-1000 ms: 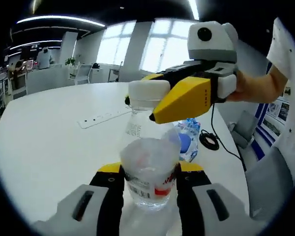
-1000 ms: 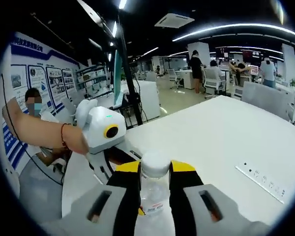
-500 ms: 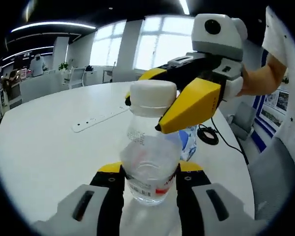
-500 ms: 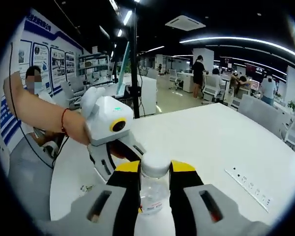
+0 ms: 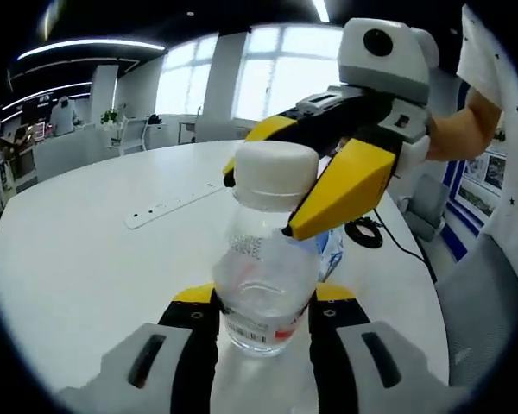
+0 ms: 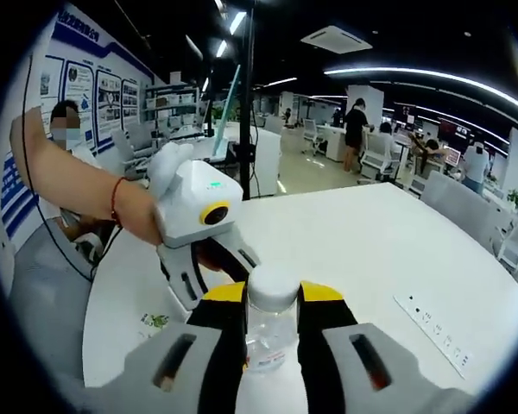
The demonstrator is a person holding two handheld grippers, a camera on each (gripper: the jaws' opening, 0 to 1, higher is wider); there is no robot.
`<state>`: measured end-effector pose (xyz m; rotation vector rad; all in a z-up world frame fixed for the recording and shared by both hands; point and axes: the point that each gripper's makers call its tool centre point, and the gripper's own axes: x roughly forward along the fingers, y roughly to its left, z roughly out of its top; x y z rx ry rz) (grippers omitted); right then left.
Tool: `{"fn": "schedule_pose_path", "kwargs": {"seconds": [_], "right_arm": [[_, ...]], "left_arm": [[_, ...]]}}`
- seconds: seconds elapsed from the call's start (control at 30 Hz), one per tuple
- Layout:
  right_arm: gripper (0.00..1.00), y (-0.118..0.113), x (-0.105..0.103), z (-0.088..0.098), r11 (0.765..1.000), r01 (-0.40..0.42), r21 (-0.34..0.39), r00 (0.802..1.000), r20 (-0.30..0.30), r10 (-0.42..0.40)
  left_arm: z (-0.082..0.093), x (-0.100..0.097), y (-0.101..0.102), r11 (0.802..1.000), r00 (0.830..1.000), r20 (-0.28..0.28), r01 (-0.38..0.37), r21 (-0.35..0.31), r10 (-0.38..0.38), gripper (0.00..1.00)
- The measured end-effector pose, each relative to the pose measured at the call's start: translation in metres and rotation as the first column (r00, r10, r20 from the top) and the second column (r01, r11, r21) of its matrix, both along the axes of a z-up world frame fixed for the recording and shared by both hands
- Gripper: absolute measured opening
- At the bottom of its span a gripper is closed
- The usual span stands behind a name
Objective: Arrange the tabletop items into an orderly group along one side of the table until the central work area is clear of visible clutter.
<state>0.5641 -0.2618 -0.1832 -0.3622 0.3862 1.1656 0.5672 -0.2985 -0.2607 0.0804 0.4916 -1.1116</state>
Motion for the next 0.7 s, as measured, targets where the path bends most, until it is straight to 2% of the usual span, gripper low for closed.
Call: {"fn": "schedule_pose_path", "kwargs": {"seconds": [0.43,0.63,0.7], "right_arm": [[0.2,-0.0005,-0.0032,-0.0031,1.0,0.006,-0.023,1.0,0.014,-0.006],[0.2,-0.0004,-0.0082,-0.0037,0.998,-0.016,-0.058,0.999,0.034,0.018],[0.2,-0.0012,-0.0075,-0.0036,0.998,-0.009,-0.057,1.0,0.023,0.01]], "left_arm": [[-0.0026,-0.0038,0.0022,1.0,1.0,-0.004,0.013,0.001,-0.013,0.4],[-0.0031,-0.0063,0.0014,1.0,1.0,-0.005,0.017,0.001,-0.017,0.4],[-0.0029,-0.0062,0.0013,1.0,1.0,-0.006,0.015,-0.001,-0.015,0.4]]}}
